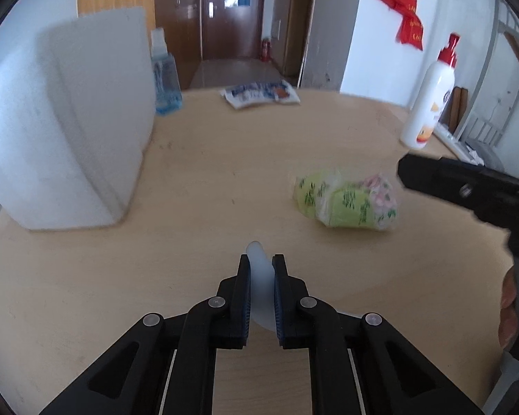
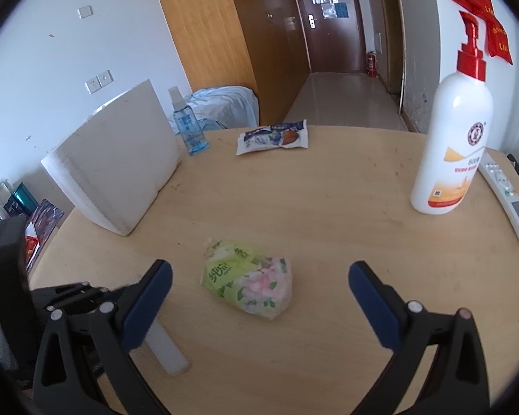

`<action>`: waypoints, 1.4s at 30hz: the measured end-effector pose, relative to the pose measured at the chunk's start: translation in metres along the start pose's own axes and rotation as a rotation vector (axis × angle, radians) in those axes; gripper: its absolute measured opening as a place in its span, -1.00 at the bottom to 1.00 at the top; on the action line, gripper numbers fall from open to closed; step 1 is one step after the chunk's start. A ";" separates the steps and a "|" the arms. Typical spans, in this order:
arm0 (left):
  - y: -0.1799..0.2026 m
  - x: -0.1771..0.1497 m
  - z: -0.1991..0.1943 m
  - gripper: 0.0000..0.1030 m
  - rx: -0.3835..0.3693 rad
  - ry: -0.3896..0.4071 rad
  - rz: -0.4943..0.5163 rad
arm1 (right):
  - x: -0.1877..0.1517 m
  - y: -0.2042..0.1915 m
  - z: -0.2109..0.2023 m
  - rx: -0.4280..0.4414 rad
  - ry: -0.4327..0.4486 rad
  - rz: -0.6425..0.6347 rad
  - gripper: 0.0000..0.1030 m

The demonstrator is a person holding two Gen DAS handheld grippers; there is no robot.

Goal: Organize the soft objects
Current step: 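Close the right tool on the green floral packet while the left tool holds the strip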

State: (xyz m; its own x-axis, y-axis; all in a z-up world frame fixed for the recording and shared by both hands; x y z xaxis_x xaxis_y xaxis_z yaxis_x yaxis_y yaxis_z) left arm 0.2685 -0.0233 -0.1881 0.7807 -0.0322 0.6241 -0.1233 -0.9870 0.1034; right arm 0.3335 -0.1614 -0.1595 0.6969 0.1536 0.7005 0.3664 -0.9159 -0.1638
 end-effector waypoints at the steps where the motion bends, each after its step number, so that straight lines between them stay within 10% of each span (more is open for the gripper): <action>1: 0.000 0.002 -0.004 -0.77 0.007 0.016 0.008 | 0.000 0.000 0.001 0.001 0.001 -0.001 0.99; 35: -0.033 0.019 -0.026 -0.75 0.064 0.095 -0.019 | -0.025 -0.011 0.044 -0.086 -0.086 -0.089 0.99; 42: -0.033 0.019 -0.023 -0.75 0.064 0.086 -0.019 | -0.027 -0.008 0.047 -0.100 -0.104 -0.071 0.59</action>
Point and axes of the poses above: each gripper's, at about its wrist camera, not at the fingertips, and z roughly the way its jaws point, y to its right, x to its top, the point moved 9 cm from there along z, roughly the way its jaws point, and after that the axes turned 3 degrees about -x, right-handed, at the moved point
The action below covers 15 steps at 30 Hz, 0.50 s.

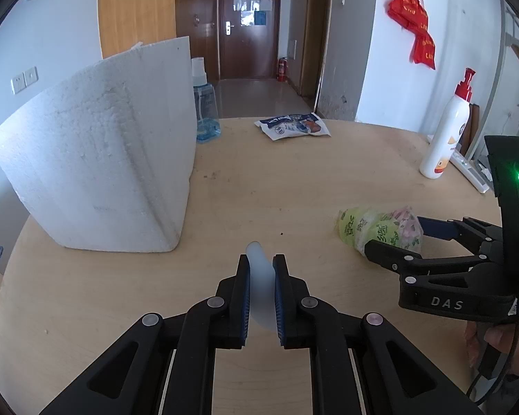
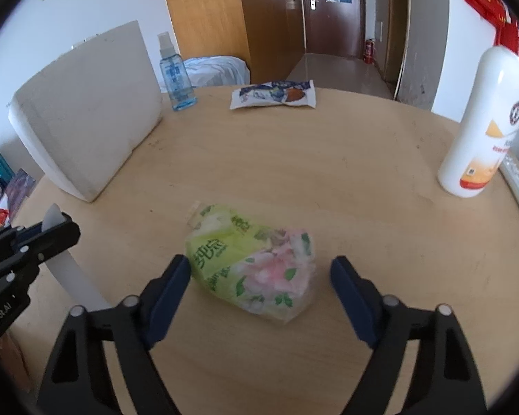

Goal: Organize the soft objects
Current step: 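Close the right tool on the green floral packet while the left tool holds the strip, then lift the packet and strip with both tools toward the white foam box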

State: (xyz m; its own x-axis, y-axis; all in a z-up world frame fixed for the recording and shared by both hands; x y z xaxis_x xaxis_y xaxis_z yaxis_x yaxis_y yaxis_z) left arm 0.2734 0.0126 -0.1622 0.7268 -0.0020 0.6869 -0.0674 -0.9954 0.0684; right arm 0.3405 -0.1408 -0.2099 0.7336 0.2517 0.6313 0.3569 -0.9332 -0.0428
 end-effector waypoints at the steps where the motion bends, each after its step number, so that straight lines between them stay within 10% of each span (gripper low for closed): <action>1: 0.000 0.000 0.000 -0.75 0.001 0.001 0.002 | 0.000 0.000 0.000 -0.016 -0.001 -0.008 0.52; 7: 0.000 0.000 0.001 -0.74 0.001 -0.001 0.003 | 0.000 0.004 -0.002 -0.049 0.008 -0.015 0.06; 15: 0.000 0.001 0.000 -0.74 -0.002 0.008 0.003 | 0.006 0.006 -0.012 -0.013 0.053 0.001 0.02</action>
Point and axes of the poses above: each gripper's, at about its wrist camera, not at the fingertips, and z roughly the way its jaws point, y to its right, x to its top, the point moved 9 cm from there along z, roughly the way its jaws point, and after that the axes turned 3 degrees about -x, right-handed, at the moved point
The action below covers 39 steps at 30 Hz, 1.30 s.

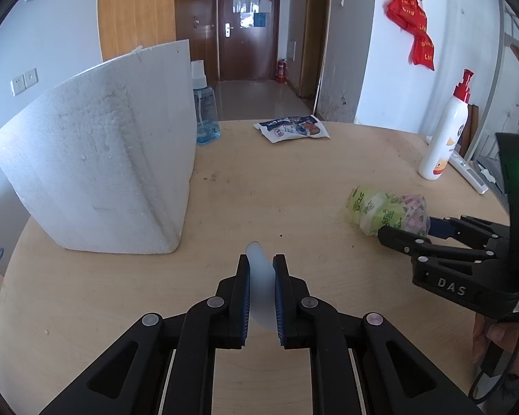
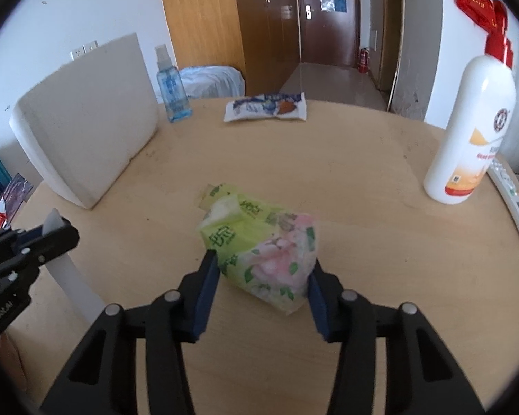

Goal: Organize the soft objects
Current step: 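Lift the packet and strip with both tools toward the white foam box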

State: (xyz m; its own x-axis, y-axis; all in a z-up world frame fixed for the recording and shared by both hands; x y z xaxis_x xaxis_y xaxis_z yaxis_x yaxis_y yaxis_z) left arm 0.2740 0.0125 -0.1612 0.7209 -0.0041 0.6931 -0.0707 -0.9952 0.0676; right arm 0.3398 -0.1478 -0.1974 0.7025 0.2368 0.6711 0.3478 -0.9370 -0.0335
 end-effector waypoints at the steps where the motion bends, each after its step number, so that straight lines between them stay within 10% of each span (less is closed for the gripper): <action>1: 0.000 0.000 0.000 -0.74 0.001 0.000 0.001 | 0.002 0.001 -0.004 -0.001 0.016 0.006 0.02; 39: -0.046 0.055 -0.118 -0.74 0.125 0.451 -0.038 | 0.053 -0.050 -0.128 0.053 0.458 -0.070 0.03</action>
Point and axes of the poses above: each gripper's, at about its wrist camera, not at the fingertips, and z roughly the way its jaws point, y to its right, x to its top, the point moved 9 cm from there along z, roughly the way its jaws point, and after that the axes turned 3 degrees about -x, right-handed, at the moved point
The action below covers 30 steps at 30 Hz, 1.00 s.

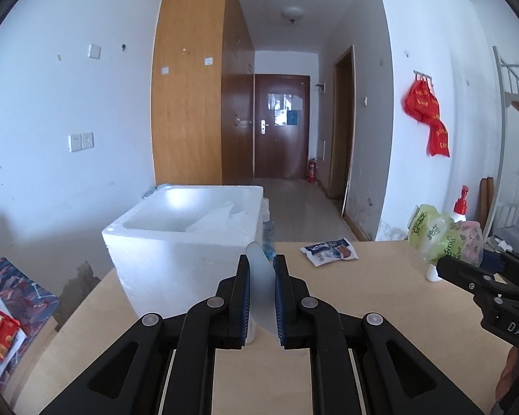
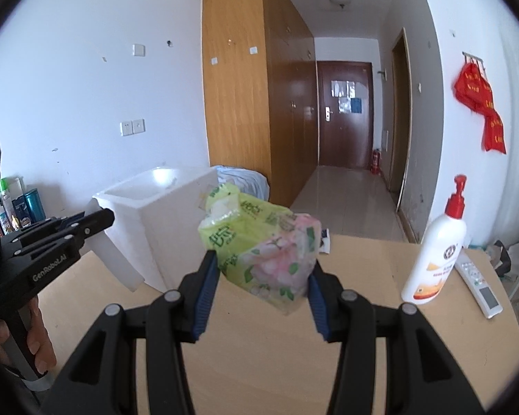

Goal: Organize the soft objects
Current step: 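Lift the packet and strip with both tools toward the white foam box, then lower the strip into the box with the left tool while the right tool holds the packet above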

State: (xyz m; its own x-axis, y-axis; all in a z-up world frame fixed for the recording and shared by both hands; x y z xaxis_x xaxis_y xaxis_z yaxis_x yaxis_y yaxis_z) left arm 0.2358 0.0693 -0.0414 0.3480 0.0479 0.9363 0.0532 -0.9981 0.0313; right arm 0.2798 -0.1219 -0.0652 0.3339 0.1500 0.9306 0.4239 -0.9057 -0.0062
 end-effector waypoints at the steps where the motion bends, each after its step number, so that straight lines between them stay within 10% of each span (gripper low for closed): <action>1: -0.001 0.001 0.000 -0.75 0.002 0.001 -0.001 | 0.001 -0.002 -0.001 0.004 0.006 -0.003 0.03; 30: -0.058 0.024 -0.023 -0.74 0.137 0.080 -0.037 | 0.018 -0.090 0.020 0.153 -0.011 -0.088 0.03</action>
State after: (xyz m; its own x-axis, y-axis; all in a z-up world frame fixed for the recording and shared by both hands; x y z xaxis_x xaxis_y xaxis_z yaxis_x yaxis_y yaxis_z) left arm 0.2193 0.1273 -0.0127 0.2681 0.0758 0.9604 0.1938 -0.9808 0.0233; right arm 0.2643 -0.0297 -0.0553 0.2987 0.2308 0.9260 0.5746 -0.8183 0.0186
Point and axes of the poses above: each gripper's, at about its wrist camera, not at the fingertips, and z roughly the way its jaws point, y to its right, x to its top, the point moved 9 cm from there along z, roughly the way its jaws point, and after that the axes turned 3 degrees about -x, right-handed, at the moved point
